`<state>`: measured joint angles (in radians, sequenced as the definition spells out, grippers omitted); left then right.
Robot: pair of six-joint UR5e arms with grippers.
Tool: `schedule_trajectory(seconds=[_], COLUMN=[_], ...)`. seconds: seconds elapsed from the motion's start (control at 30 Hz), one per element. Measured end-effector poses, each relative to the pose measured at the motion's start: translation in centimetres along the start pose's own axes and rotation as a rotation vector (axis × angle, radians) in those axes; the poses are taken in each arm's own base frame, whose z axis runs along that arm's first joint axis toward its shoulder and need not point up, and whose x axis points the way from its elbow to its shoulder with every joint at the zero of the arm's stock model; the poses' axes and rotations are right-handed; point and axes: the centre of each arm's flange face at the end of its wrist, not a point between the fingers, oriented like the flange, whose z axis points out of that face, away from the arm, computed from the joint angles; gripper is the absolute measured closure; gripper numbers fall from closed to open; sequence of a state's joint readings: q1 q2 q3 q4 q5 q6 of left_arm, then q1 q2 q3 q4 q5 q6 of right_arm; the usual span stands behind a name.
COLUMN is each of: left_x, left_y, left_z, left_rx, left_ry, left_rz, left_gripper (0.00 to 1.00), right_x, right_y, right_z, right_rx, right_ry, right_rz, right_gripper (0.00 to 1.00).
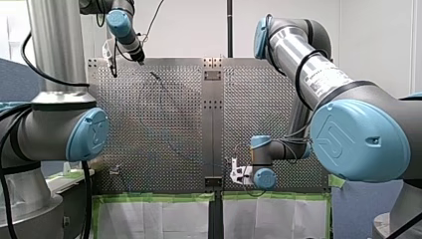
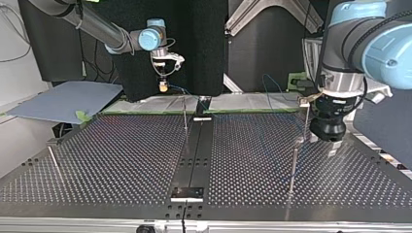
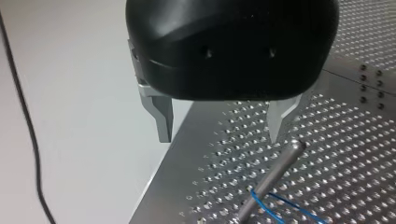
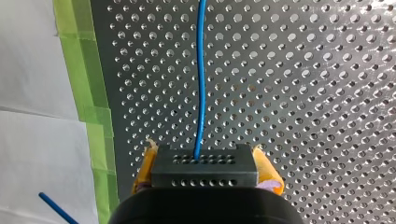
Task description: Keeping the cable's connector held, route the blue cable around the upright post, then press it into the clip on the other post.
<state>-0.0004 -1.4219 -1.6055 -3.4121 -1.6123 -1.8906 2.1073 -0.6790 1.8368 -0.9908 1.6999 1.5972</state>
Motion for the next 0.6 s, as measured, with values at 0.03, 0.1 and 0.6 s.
schedule_trajectory(seconds=[0.03, 0.1, 0.6], left_x=[0.1, 0.6, 1.4], left_y=[0.0, 0.2, -0.1], left_z=[0.1, 0.2, 1.5], left_rx=[-0.004, -0.012, 0.031], left_ry=[0.012, 0.039, 0.057], left_rz=[0.011, 0.033, 0.151], left_gripper=[0.0, 0.0, 0.0], right_x=[0.0, 0.0, 0.0], right_y=[0.0, 0.1, 0.3], right_z=[0.0, 0.0, 0.1], right_rx=[0.0, -0.001, -0.005], right_ry=[0.0, 0.0, -0.001], right_rz=[0.0, 0.0, 0.001], right_gripper=[1.0, 1.0, 1.0])
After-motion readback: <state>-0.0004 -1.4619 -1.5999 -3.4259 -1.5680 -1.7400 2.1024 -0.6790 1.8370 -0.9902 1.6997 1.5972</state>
